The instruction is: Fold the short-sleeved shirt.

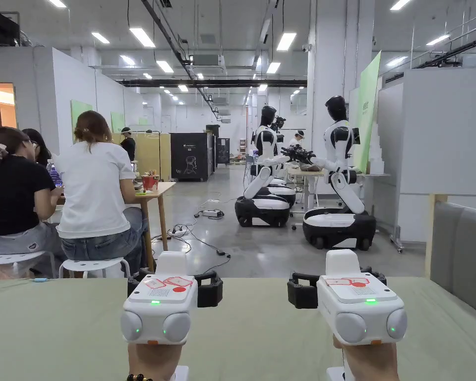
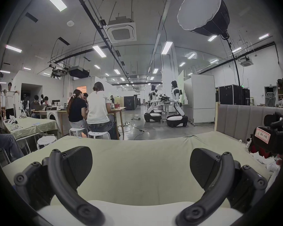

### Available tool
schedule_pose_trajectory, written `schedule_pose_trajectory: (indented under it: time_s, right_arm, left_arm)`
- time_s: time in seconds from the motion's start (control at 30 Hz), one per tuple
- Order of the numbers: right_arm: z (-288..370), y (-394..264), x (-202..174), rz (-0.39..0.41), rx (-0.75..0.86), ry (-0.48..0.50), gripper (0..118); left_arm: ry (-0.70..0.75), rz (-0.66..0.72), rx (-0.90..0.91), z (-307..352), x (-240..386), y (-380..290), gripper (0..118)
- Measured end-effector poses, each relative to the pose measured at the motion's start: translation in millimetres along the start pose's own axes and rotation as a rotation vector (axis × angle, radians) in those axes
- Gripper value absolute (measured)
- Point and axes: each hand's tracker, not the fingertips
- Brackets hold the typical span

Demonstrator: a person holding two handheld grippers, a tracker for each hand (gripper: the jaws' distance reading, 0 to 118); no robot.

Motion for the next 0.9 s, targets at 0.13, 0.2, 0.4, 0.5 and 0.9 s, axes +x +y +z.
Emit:
schedule_pose_trajectory:
  time_s: [0.13,0.2,0.4,0.5,0.9]
  right_arm:
    - [-2,-1,3,-0.025,-0.008,-0.015,118]
    - [-4,2,6,-0.043,-0.015,-0.003,118]
    - [-4,11,5,-0.07,-0.046,0.01,118]
    - [0,18,0,-0.091,-0.067,0.009,118]
    - [-8,14,-6,-0.081,-0.107,0.005,118]
  left_arm:
    - [-0.005,-0.007,-0.009,-2,3,-3,118]
    - [-0.011,-0.006,-0.011,-4,3,-3,118]
    - [-0.011,-0.01,-0.007,-10,2,0,118]
    - [-0.017,-0.014,-0.006,-12,1,-1,118]
    - [-0.01,-0.018,-0.001,-14,1,-2,118]
